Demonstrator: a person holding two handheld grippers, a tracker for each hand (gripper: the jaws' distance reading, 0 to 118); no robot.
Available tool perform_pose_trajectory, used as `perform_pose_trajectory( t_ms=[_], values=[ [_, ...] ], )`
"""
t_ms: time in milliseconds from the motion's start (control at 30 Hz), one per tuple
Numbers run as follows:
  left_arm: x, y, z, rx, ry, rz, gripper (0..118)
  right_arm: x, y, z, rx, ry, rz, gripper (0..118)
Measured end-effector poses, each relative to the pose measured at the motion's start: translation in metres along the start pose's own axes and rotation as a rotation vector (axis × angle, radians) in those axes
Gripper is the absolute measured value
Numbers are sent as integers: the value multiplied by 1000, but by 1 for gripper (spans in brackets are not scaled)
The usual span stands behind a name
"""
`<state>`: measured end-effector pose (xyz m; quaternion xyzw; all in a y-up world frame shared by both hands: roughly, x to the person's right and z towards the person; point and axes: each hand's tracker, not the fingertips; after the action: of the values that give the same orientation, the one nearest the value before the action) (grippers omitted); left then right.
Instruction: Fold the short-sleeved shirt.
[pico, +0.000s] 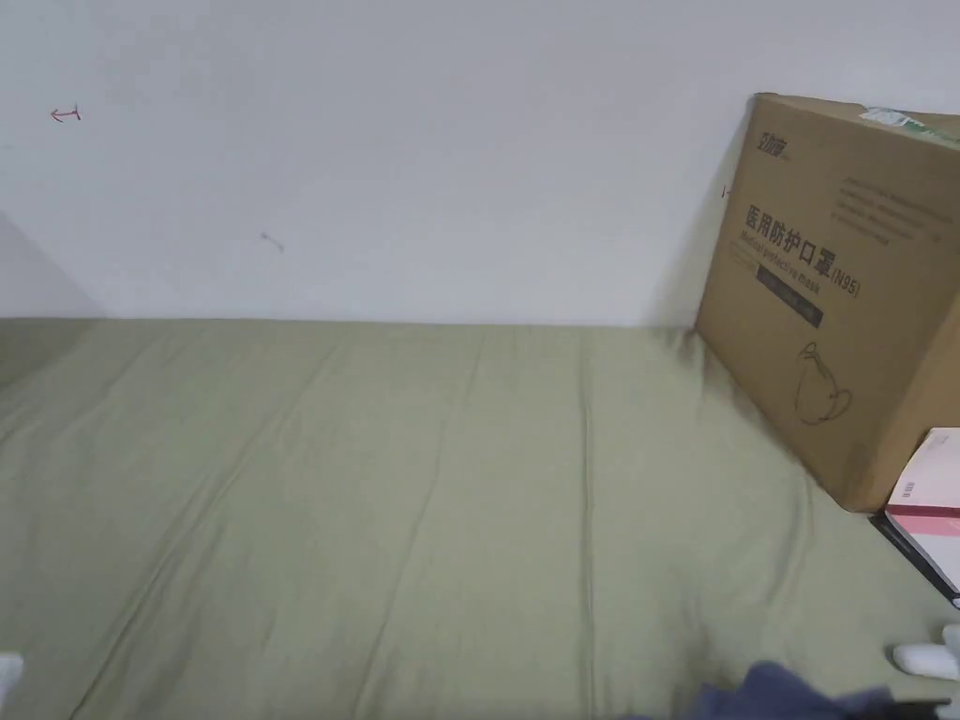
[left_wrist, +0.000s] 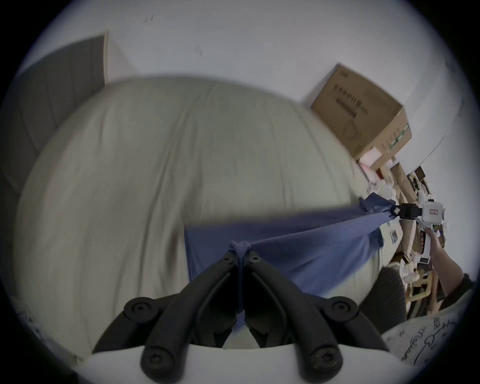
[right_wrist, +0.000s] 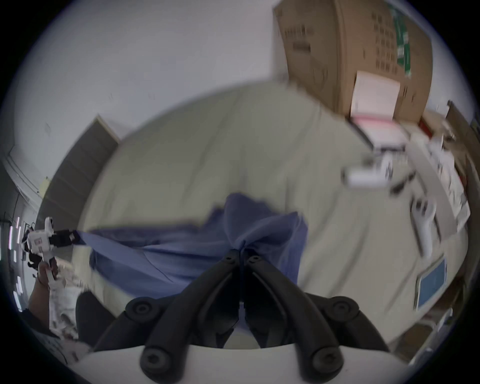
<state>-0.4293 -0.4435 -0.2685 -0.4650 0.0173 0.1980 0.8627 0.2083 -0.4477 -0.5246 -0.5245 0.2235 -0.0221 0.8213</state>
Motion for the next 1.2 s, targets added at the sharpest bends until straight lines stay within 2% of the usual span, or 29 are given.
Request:
perform_pose_trajectory(
  t_ms=[33, 100, 200, 267, 300, 333, 367, 400, 433, 467, 533, 600, 667, 800, 833, 867, 900, 933, 967, 1000, 1067, 1100, 1167, 1200],
  values=[
    [-2, -16, -6, -92, 16, 18, 2, 0, -18, -6, -84, -5, -9, 0],
    [-4, -41, -22, -219, 24, 5, 2, 3, -37, -24, -208, -80, 10, 0],
    [-7, -65, -41, -285, 39, 23, 6, -14, -53, -40, -227, -105, 25, 0],
    [-8, -67, -42, -230, 39, 63, 26, -17, -52, -44, -213, -110, 25, 3],
    [-9, -64, -39, -205, 21, 99, 44, -12, -49, -46, -218, -113, 8, 15],
    [-8, -63, -35, -185, -7, 147, 80, -13, -50, -45, -232, -101, -56, 45],
    [-4, -60, -29, -162, -25, 178, 103, -14, -49, -45, -266, -81, -117, 70],
    [0, -57, -24, -155, 3, 163, 109, -15, -49, -45, -295, -45, -164, 88],
    [6, -52, -17, -123, 38, 137, 105, -14, -45, -42, -318, -5, -208, 93],
    [11, -45, -7, -82, 68, 92, 105, -20, -42, -35, -307, 9, -234, 93],
    [23, -33, 11, -12, 90, 53, 105, -40, -33, -11, -210, -28, -193, 93],
    [39, -21, 34, 127, 63, 34, 105, -70, -26, 22, -37, -43, -98, 94],
    [60, -7, 57, 293, 1, 49, 105, -107, -21, 61, 239, -68, 60, 93],
    [106, 4, 90, 674, 46, -72, 105, -168, -37, 124, 837, -61, 264, 93],
    [119, 3, 94, 770, 74, -104, 105, -195, -46, 139, 962, -75, 278, 93],
    [128, 2, 94, 842, 100, -123, 105, -206, -49, 140, 1056, -85, 311, 93],
    [135, 2, 92, 883, 116, -132, 105, -216, -52, 139, 1090, -108, 334, 93],
    [143, 1, 90, 929, 125, -143, 104, -227, -52, 138, 1077, -173, 307, 92],
    [150, 1, 88, 955, 124, -138, 100, -218, -44, 126, 1063, -202, 274, 90],
    [154, 0, 86, 968, 115, -123, 91, -221, -46, 123, 1079, -176, 261, 81],
    [162, 4, 78, 965, 90, -112, 34, -217, -45, 115, 1102, -68, 257, 24],
    [164, 6, 75, 959, 93, -117, 4, -211, -42, 109, 1089, -91, 255, 6],
    [173, 7, 71, 963, 132, -147, 0, -212, -40, 106, 1076, -105, 241, 3],
    [173, 7, 71, 962, 117, -143, 0, -209, -39, 106, 1066, -69, 240, 0]
  ],
)
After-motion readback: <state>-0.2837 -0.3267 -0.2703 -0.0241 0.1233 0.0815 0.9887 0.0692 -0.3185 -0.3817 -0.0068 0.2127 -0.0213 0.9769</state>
